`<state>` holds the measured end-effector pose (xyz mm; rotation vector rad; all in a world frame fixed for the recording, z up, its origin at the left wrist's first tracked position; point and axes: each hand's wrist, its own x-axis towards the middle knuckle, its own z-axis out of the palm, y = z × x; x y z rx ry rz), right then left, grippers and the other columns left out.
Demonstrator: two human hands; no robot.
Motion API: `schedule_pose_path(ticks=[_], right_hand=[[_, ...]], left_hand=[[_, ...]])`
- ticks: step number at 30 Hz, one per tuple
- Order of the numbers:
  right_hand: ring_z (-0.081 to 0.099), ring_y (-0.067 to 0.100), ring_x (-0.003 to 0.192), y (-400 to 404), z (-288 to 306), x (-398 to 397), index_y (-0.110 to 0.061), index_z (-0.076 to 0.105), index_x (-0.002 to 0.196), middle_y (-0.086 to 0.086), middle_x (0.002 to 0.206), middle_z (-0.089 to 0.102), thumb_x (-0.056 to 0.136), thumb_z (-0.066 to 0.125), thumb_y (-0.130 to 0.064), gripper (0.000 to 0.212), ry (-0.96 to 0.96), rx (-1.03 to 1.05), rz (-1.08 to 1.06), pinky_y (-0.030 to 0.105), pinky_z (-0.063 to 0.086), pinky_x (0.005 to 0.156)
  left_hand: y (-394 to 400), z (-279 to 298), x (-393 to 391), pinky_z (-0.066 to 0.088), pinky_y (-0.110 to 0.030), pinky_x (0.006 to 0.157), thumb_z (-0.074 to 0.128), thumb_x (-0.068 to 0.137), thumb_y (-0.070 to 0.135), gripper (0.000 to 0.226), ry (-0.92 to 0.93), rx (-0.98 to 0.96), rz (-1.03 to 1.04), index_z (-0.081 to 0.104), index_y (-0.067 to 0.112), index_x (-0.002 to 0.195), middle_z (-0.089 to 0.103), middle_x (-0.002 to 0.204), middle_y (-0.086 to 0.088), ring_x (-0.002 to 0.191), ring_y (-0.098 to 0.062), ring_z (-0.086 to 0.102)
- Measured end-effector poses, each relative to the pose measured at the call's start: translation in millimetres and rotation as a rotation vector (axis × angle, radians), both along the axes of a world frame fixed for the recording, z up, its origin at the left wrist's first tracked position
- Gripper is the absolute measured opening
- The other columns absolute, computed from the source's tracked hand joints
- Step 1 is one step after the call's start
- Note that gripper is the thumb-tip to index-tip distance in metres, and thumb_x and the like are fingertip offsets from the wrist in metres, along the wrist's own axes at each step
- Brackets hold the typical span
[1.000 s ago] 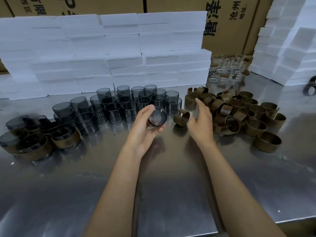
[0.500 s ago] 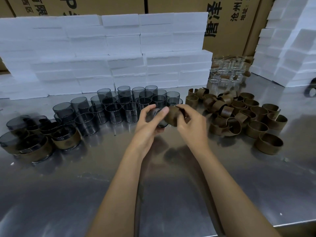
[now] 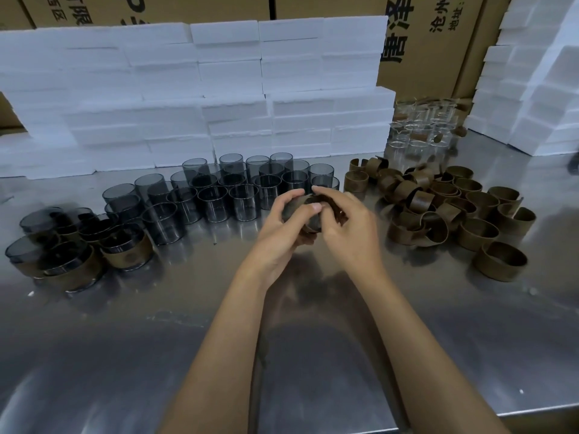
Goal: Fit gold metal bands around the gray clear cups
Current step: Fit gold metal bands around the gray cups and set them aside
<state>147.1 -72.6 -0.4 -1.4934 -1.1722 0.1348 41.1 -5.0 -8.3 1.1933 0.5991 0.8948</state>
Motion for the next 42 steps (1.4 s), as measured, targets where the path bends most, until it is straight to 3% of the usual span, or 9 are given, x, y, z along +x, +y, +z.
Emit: schedule_pose_path(ticks=[4,7,10,18,26,30,34,38,42], right_hand=[[0.058,-0.008,0.102,1,6,2,-0.031,0.071,0.122,-0.006,0.124,0.057,0.078,0.051,-0.044,0.050,0.483,-0.041,0.162,0.021,0.047,0.098],[0.062,0.008,0.121,4,1,0,-0.042,0.068,0.119,-0.006,0.132,0.065,0.076,0.056,-0.076,0.057,0.604,-0.178,0.290,0.046,0.046,0.111],[0.069,0.012,0.112,8,-4,-2,-0.034,0.072,0.115,-0.003,0.118,0.074,0.072,0.052,-0.091,0.074,0.666,-0.223,0.297,0.046,0.052,0.105],[0.074,0.020,0.098,9,-7,-5,-0.020,0.075,0.109,0.005,0.098,0.079,0.067,0.046,-0.094,0.091,0.607,-0.146,0.235,0.050,0.056,0.099],[0.076,0.025,0.091,12,-8,3,-0.013,0.077,0.093,0.009,0.089,0.078,0.093,0.054,-0.069,0.061,0.647,-0.077,0.072,0.050,0.060,0.091],[0.072,0.011,0.086,13,-9,1,-0.014,0.074,0.097,0.006,0.090,0.077,0.093,0.056,-0.064,0.053,0.562,-0.052,0.095,0.026,0.057,0.080],[0.067,-0.001,0.086,15,-13,-8,-0.021,0.071,0.103,-0.016,0.084,0.072,0.093,0.059,-0.056,0.038,0.418,-0.052,0.172,0.012,0.048,0.076],[0.071,0.009,0.086,18,-7,-10,-0.020,0.073,0.099,-0.004,0.091,0.076,0.094,0.059,-0.060,0.043,0.791,-0.103,0.208,0.021,0.054,0.072],[0.073,0.019,0.076,18,-8,-5,-0.015,0.070,0.083,0.006,0.083,0.077,0.095,0.058,-0.055,0.044,1.072,-0.056,0.147,0.033,0.058,0.076]], left_hand=[[0,1,1,0.055,-0.032,0.072,0.077,0.076,0.031,0.052,-0.048,-0.071,0.006,0.064,0.026,0.126,0.069,0.106,-0.006,0.078,-0.012,0.070],[-3,1,2,0.056,-0.035,0.077,0.076,0.079,0.029,0.055,-0.055,-0.058,-0.047,0.062,0.022,0.132,0.072,0.113,-0.010,0.090,-0.017,0.070],[-6,1,3,0.055,-0.039,0.081,0.075,0.081,0.029,0.056,-0.021,-0.060,-0.090,0.061,0.022,0.134,0.070,0.115,-0.017,0.099,-0.024,0.066],[-4,0,2,0.041,-0.027,0.065,0.068,0.084,0.030,0.053,0.029,-0.050,-0.106,0.059,0.020,0.136,0.064,0.094,-0.007,0.076,-0.015,0.056],[-4,-3,7,0.043,-0.022,0.053,0.075,0.082,0.034,0.028,-0.025,-0.091,-0.102,0.074,0.036,0.110,0.067,0.079,0.001,0.061,-0.012,0.052],[-2,0,7,0.037,-0.024,0.050,0.060,0.088,0.070,0.059,0.031,-0.101,-0.090,0.065,0.016,0.112,0.060,0.075,-0.003,0.058,-0.013,0.050],[2,-1,6,0.043,-0.032,0.072,0.035,0.097,0.071,0.071,0.183,-0.110,0.156,0.071,0.011,0.097,0.076,0.085,-0.008,0.076,-0.012,0.064],[3,-3,11,0.049,-0.036,0.083,0.034,0.099,0.063,0.064,0.278,-0.048,0.427,0.074,0.014,0.099,0.078,0.091,-0.002,0.094,-0.015,0.071],[-5,-3,19,0.052,-0.036,0.085,0.050,0.091,0.053,0.037,0.256,-0.034,0.344,0.070,0.023,0.086,0.076,0.091,-0.001,0.096,-0.022,0.070]])
